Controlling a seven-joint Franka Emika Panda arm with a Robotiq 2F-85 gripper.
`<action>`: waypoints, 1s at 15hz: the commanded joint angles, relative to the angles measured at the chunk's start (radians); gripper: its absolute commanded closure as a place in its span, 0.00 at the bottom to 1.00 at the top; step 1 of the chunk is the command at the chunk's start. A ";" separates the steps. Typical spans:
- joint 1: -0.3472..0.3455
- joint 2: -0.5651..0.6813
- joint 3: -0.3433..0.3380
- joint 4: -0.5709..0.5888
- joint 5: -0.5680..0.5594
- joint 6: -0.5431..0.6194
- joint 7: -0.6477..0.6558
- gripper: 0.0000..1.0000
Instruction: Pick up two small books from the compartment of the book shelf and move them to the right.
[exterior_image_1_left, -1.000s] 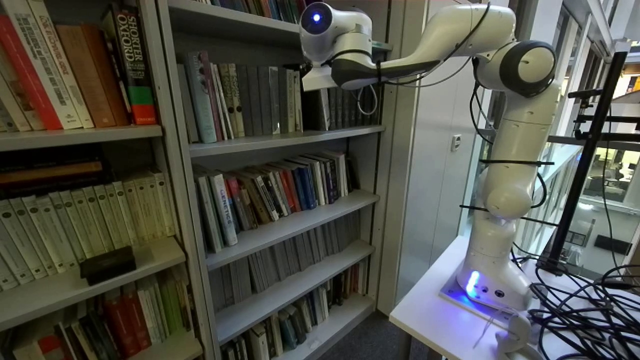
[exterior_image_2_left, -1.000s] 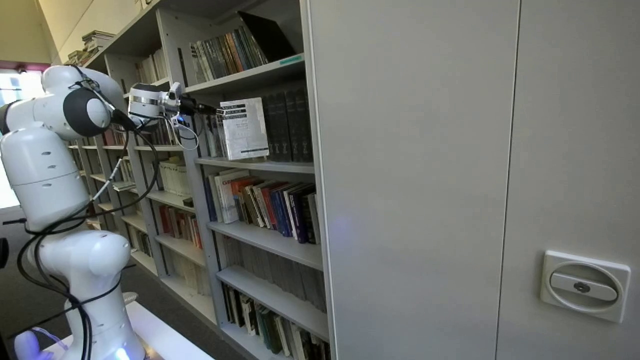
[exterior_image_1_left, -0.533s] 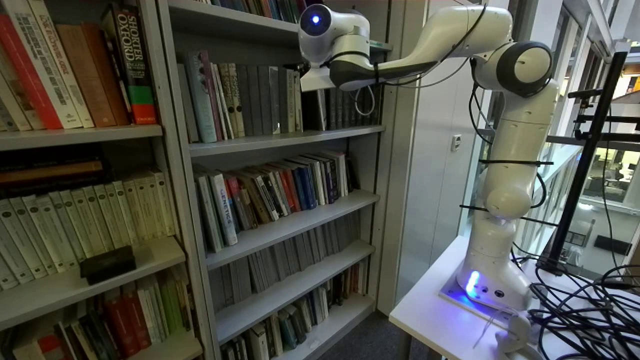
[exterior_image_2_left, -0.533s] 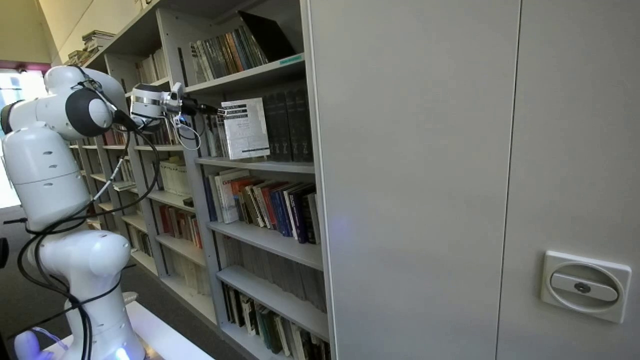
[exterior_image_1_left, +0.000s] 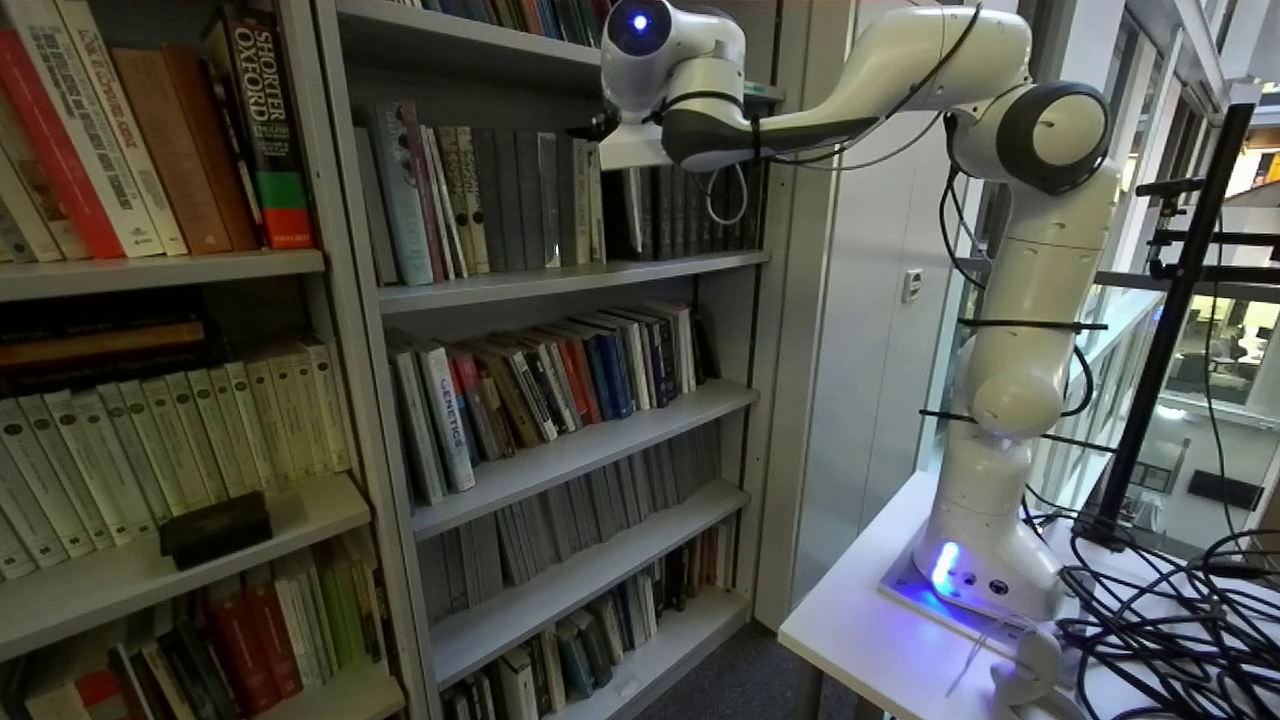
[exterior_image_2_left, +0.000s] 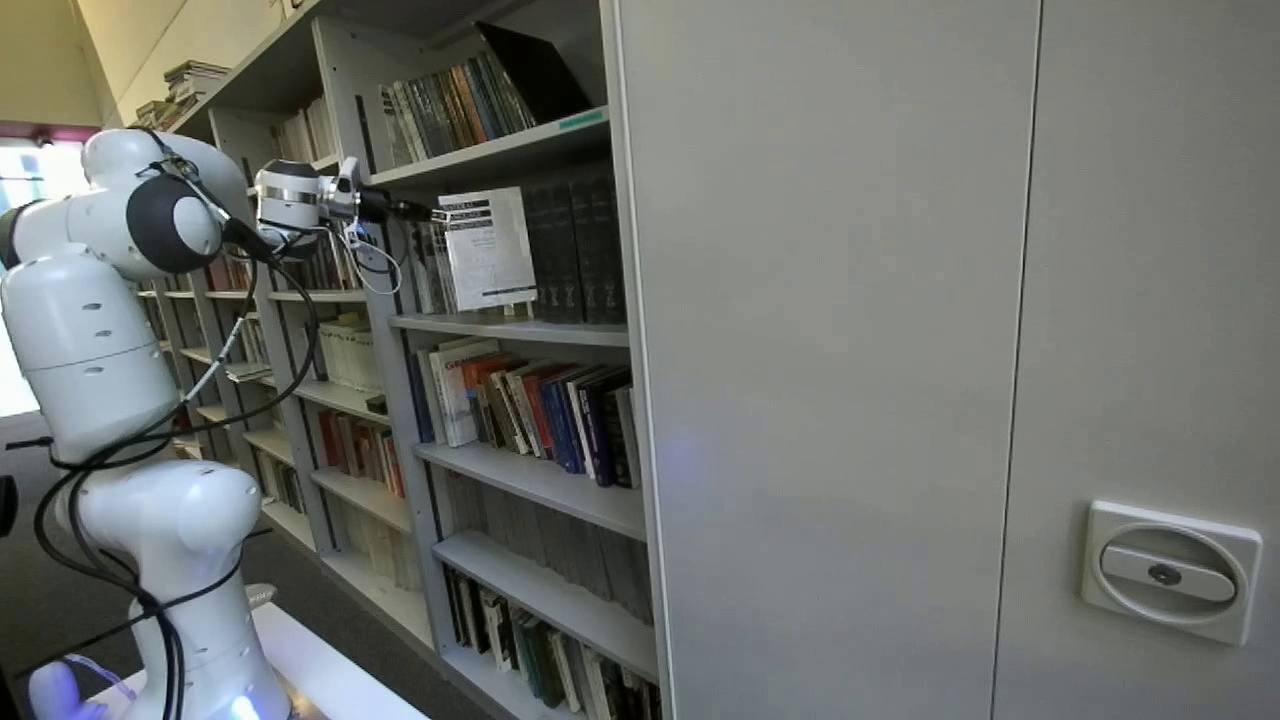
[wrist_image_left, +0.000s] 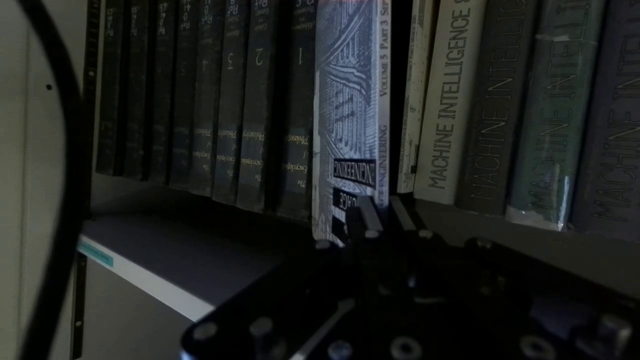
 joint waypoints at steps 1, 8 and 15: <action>-0.016 0.022 -0.008 0.043 -0.018 0.030 -0.013 0.98; -0.009 0.052 -0.007 0.070 -0.023 0.048 -0.018 0.98; 0.001 0.062 -0.001 0.079 -0.008 0.071 -0.018 0.98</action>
